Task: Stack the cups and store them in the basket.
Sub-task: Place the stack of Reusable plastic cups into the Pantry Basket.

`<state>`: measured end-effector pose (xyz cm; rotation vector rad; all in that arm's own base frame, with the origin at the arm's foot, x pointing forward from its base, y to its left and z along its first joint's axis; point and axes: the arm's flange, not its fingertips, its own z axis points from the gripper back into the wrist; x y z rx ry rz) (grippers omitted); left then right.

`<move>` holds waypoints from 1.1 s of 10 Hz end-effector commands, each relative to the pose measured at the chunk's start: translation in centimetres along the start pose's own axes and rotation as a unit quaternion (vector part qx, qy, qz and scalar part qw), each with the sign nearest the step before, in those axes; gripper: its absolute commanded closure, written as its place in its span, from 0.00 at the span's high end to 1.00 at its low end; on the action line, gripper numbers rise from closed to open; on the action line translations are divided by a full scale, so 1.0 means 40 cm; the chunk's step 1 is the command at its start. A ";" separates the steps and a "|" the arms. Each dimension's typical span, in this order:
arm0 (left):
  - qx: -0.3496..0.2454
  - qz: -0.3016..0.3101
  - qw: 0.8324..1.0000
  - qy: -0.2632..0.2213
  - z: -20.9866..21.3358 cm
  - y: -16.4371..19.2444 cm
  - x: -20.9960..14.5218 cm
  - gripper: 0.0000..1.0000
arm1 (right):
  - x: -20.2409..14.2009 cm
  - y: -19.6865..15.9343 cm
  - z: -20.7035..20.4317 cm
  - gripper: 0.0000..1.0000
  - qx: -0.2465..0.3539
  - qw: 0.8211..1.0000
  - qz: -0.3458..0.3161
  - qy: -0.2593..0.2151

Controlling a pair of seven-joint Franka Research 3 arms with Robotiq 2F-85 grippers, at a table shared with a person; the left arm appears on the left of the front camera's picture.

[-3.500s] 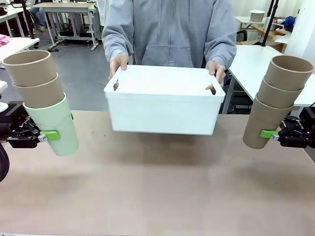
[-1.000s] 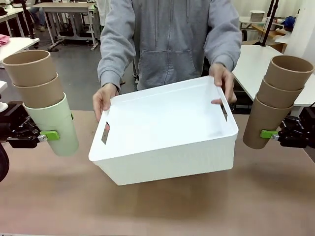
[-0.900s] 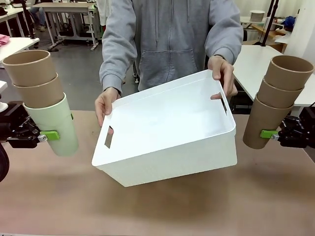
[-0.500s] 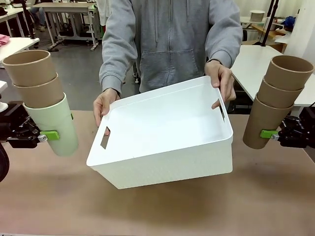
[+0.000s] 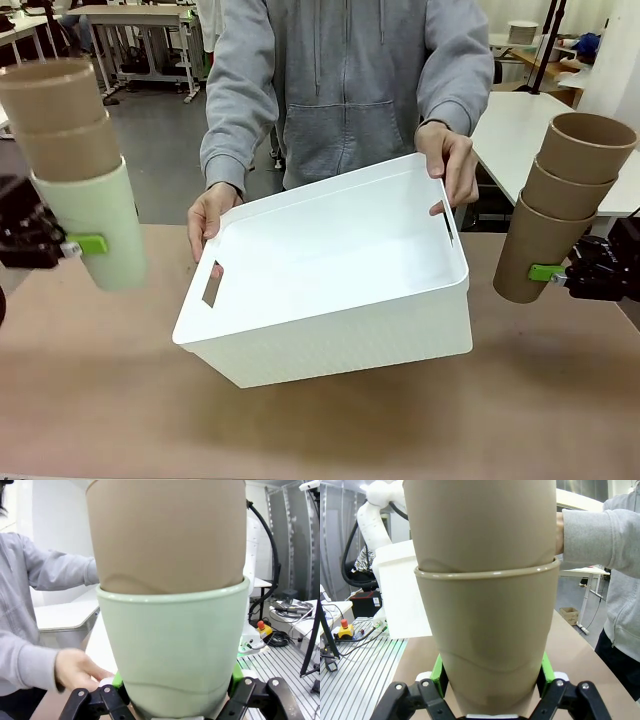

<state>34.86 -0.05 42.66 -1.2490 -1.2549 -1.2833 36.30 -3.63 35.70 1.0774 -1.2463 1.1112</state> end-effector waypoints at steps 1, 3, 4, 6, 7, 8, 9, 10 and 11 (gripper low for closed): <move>-0.011 0.012 0.999 0.045 -0.052 0.006 0.130 0.85 | 0.007 -0.001 -0.003 0.84 0.001 1.000 0.005 -0.003; -0.048 0.040 0.989 0.131 -0.142 0.028 0.186 0.85 | 0.007 -0.001 -0.003 0.84 0.001 1.000 0.005 -0.003; -0.062 0.049 0.980 0.183 -0.206 0.041 0.199 0.85 | 0.007 -0.001 -0.003 0.84 0.001 1.000 0.005 -0.003; -0.078 0.063 0.958 0.269 -0.328 0.045 0.184 0.85 | 0.007 -0.001 -0.003 0.84 0.001 1.000 0.005 -0.003; -0.085 0.071 0.949 0.297 -0.380 0.052 0.171 0.85 | 0.007 -0.001 -0.003 0.84 0.001 1.000 0.005 -0.003; -0.084 0.076 0.941 0.320 -0.418 0.058 0.160 0.85 | 0.007 -0.001 -0.003 0.84 0.001 1.000 0.005 -0.003; -0.079 0.078 0.933 0.342 -0.459 0.071 0.157 0.85 | 0.007 -0.001 -0.003 0.84 0.001 1.000 0.005 -0.003; -0.072 0.077 0.929 0.355 -0.493 0.079 0.152 0.85 | 0.007 -0.001 -0.003 0.84 0.001 1.000 0.005 -0.003; -0.062 0.073 0.925 0.368 -0.523 0.090 0.146 0.85 | 0.007 -0.001 -0.003 0.84 0.001 1.000 0.005 -0.003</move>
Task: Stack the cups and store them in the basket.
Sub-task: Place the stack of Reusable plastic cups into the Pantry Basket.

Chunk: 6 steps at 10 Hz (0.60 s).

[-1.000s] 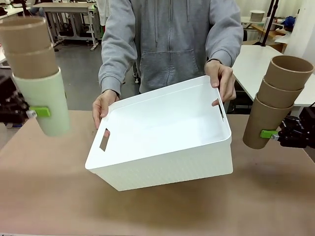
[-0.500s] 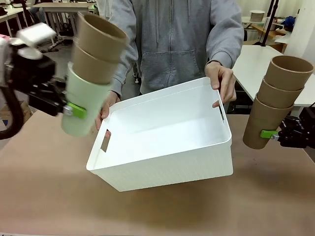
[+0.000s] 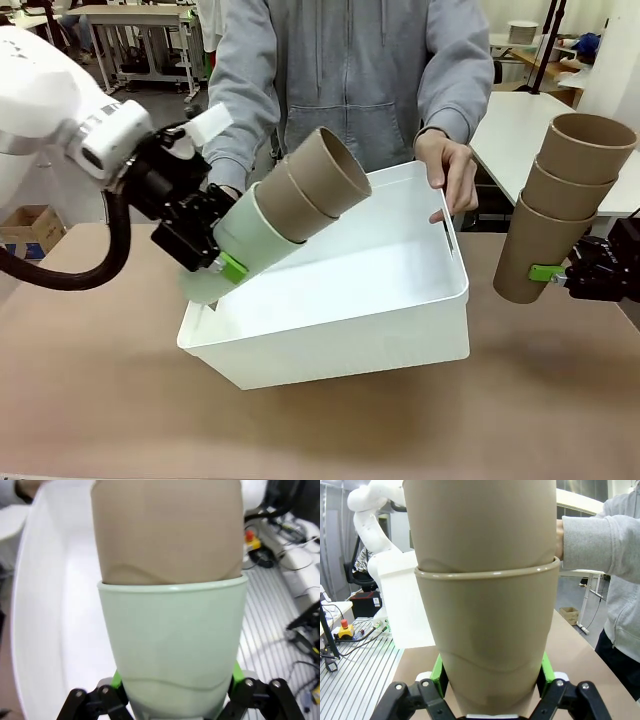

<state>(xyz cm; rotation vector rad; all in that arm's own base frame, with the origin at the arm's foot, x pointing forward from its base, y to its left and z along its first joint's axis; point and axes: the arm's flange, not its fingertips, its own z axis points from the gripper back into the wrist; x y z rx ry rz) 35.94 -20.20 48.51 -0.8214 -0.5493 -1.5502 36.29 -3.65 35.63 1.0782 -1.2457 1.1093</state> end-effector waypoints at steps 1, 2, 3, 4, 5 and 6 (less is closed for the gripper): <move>0.015 0.016 0.999 0.023 -0.021 0.033 0.035 0.85 | 0.009 -0.001 -0.003 0.84 0.001 1.000 0.006 -0.003; 0.017 0.025 0.999 0.031 -0.059 0.037 0.041 0.85 | 0.009 -0.001 -0.003 0.84 0.001 1.000 0.006 -0.003; 0.027 0.029 0.998 0.041 -0.093 0.038 0.049 0.85 | 0.009 -0.001 -0.003 0.84 0.001 1.000 0.006 -0.003; 0.032 0.028 0.998 0.046 -0.128 0.035 0.059 0.85 | 0.009 -0.001 -0.003 0.84 0.001 1.000 0.006 -0.003; 0.041 0.025 0.997 0.059 -0.158 0.033 0.063 0.85 | 0.009 -0.001 -0.003 0.84 0.001 1.000 0.006 -0.003; 0.051 0.027 0.996 0.072 -0.187 0.040 0.054 0.85 | 0.009 -0.001 -0.003 0.84 0.001 1.000 0.006 -0.003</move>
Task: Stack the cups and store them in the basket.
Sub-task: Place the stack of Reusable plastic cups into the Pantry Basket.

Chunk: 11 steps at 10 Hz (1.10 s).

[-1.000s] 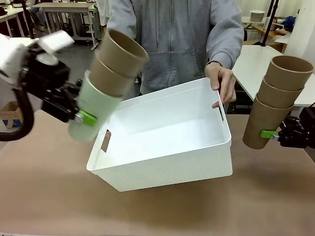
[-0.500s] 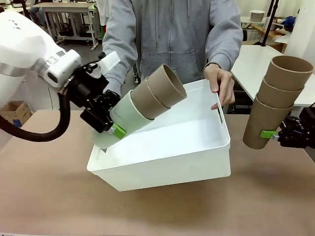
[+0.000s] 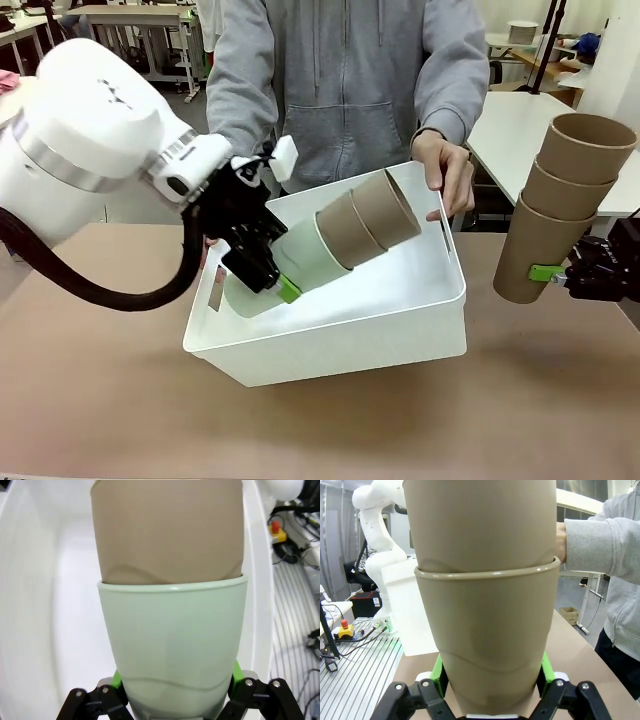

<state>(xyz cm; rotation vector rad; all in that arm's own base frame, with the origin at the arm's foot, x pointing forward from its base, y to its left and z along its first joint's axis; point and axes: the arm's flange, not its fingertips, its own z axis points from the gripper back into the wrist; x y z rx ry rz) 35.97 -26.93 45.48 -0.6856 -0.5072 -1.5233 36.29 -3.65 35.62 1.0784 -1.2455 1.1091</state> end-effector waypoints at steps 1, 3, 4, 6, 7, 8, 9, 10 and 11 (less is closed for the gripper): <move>0.020 0.014 0.999 0.033 -0.050 0.009 -0.007 0.85 | 0.009 -0.001 -0.003 0.84 0.001 1.000 0.007 -0.002; 0.018 0.012 0.999 0.045 -0.108 0.008 -0.032 0.85 | 0.009 -0.001 -0.003 0.84 0.001 1.000 0.007 -0.002; 0.024 0.010 0.998 0.060 -0.134 0.012 -0.042 0.85 | 0.009 -0.001 -0.003 0.84 0.001 1.000 0.007 -0.002; 0.029 0.002 0.998 0.064 -0.180 0.022 -0.055 0.85 | 0.009 -0.001 -0.003 0.84 0.001 1.000 0.007 -0.002; 0.030 -0.005 0.997 0.068 -0.200 0.028 -0.053 0.85 | 0.009 -0.001 -0.003 0.84 0.001 1.000 0.007 -0.002; 0.032 -0.005 0.997 0.075 -0.221 0.039 -0.055 0.85 | 0.009 -0.001 -0.003 0.84 0.001 1.000 0.007 -0.002; 0.034 -0.005 0.996 0.082 -0.238 0.050 -0.058 0.85 | 0.009 -0.001 -0.003 0.84 0.001 1.000 0.007 -0.002; 0.031 -0.003 0.996 0.084 -0.246 0.056 -0.057 0.85 | 0.009 -0.001 -0.003 0.84 0.001 1.000 0.007 -0.002; 0.022 -0.009 0.996 0.085 -0.247 0.059 -0.054 1.00 | 0.009 -0.001 -0.003 0.84 0.001 1.000 0.007 -0.002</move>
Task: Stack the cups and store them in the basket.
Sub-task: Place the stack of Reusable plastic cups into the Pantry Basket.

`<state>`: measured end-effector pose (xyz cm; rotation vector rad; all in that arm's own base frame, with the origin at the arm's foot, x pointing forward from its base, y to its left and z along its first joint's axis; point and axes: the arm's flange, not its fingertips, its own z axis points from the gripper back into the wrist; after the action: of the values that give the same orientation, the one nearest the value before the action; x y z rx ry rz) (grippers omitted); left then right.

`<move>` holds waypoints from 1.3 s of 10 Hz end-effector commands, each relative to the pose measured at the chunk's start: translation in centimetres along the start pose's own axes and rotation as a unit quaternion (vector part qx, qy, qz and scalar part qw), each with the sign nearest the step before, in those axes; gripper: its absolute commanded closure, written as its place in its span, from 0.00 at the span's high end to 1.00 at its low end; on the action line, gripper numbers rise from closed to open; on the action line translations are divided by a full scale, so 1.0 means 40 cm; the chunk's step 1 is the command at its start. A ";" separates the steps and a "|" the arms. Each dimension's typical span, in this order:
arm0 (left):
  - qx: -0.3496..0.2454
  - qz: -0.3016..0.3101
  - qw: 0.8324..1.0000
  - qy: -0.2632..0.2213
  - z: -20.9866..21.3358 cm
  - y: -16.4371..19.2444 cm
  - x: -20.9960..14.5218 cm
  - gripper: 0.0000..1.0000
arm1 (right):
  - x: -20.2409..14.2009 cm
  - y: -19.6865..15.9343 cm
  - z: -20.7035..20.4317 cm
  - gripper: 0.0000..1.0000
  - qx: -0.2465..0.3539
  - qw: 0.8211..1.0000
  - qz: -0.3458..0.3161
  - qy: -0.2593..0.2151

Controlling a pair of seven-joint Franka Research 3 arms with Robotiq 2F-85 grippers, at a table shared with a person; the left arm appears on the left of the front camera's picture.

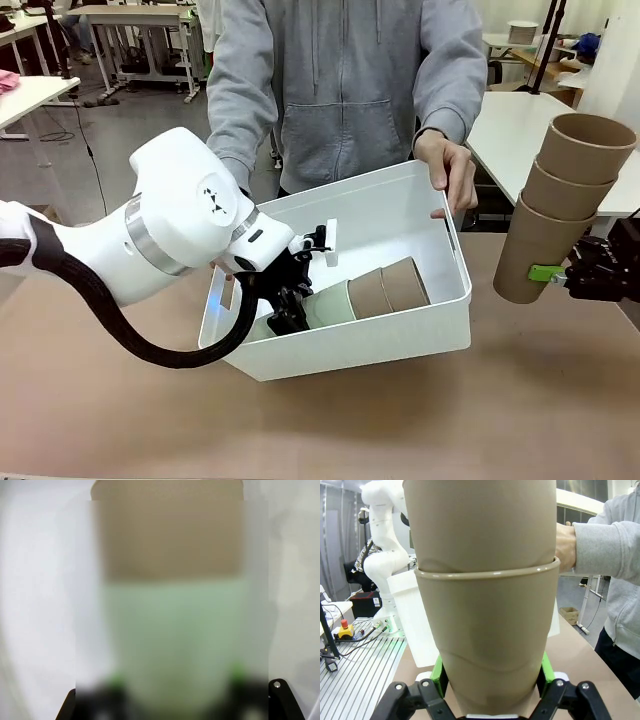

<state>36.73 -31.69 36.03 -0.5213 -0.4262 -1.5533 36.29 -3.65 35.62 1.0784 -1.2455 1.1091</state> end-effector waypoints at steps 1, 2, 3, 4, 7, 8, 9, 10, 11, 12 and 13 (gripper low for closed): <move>-0.004 -0.009 1.000 0.009 0.011 0.012 0.028 1.00 | 0.009 -0.001 -0.003 0.84 0.001 1.000 0.007 -0.002; -0.005 -0.007 1.000 0.009 0.025 0.012 0.035 1.00 | 0.009 -0.001 -0.003 0.84 0.001 1.000 0.007 -0.002; -0.008 -0.003 1.000 0.011 0.057 0.018 0.041 1.00 | 0.009 -0.001 -0.003 0.84 0.001 1.000 0.007 -0.002; -0.015 0.005 1.000 0.006 0.107 0.020 0.047 1.00 | 0.009 -0.001 -0.003 0.84 0.001 1.000 0.007 -0.002; -0.027 0.019 0.999 -0.042 0.356 -0.013 0.045 1.00 | 0.009 -0.001 -0.003 0.84 0.001 1.000 0.007 -0.002; -0.034 0.029 0.996 -0.071 0.444 -0.023 0.035 1.00 | 0.009 -0.001 -0.003 0.84 0.001 1.000 0.007 -0.002; -0.030 0.033 0.993 -0.109 0.531 -0.029 0.020 1.00 | 0.009 -0.001 -0.003 0.84 0.001 1.000 0.007 -0.002; -0.034 0.033 0.988 -0.145 0.607 -0.044 -0.007 1.00 | 0.009 -0.001 -0.003 0.84 0.001 1.000 0.007 -0.002; -0.020 0.023 0.986 -0.163 0.680 -0.069 -0.049 1.00 | 0.009 -0.001 -0.003 0.84 0.001 1.000 0.007 -0.002; -0.018 0.015 0.984 -0.177 0.733 -0.097 -0.093 1.00 | 0.009 -0.001 -0.003 0.84 0.001 1.000 0.007 -0.002; -0.008 0.008 0.983 -0.184 0.780 -0.124 -0.140 1.00 | 0.009 -0.001 -0.003 0.84 0.001 1.000 0.007 -0.002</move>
<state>34.80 -10.68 59.59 -0.8142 -0.6523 -1.4290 36.28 -3.65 35.59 1.0788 -1.2451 1.1085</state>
